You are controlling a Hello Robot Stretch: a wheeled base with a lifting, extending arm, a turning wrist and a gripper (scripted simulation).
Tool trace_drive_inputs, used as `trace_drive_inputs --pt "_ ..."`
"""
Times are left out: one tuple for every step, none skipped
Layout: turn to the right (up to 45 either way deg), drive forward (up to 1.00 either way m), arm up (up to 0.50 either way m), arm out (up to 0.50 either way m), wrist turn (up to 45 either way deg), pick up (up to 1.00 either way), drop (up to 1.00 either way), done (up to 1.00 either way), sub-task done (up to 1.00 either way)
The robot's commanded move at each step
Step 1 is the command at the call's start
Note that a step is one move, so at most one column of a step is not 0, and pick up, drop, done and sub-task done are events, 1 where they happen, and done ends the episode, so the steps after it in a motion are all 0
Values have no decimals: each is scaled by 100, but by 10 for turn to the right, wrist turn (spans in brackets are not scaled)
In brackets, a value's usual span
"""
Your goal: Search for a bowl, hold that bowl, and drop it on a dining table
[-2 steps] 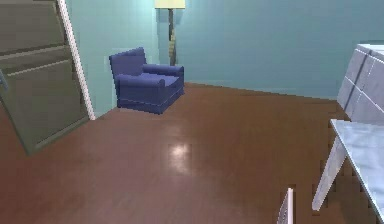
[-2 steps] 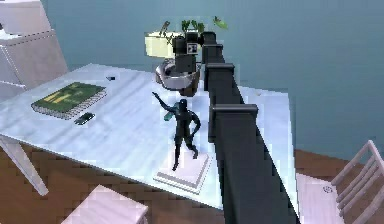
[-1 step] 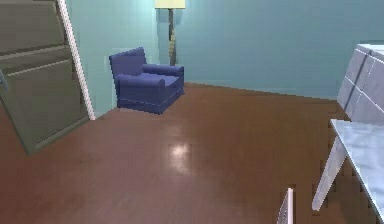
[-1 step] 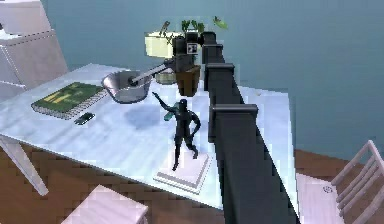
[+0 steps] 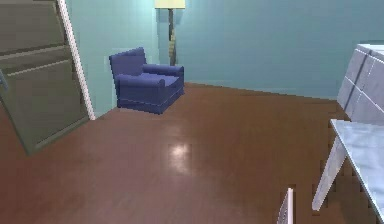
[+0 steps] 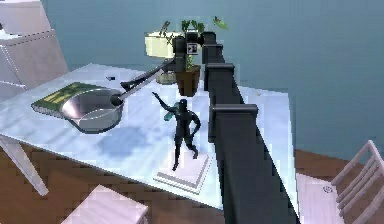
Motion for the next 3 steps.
trace_drive_inputs --pt "0 0 -32 0 0 0 0 0 0" --pt "0 0 0 0 0 0 100 0 0" --pt "0 0 0 -10 0 0 0 0 0"
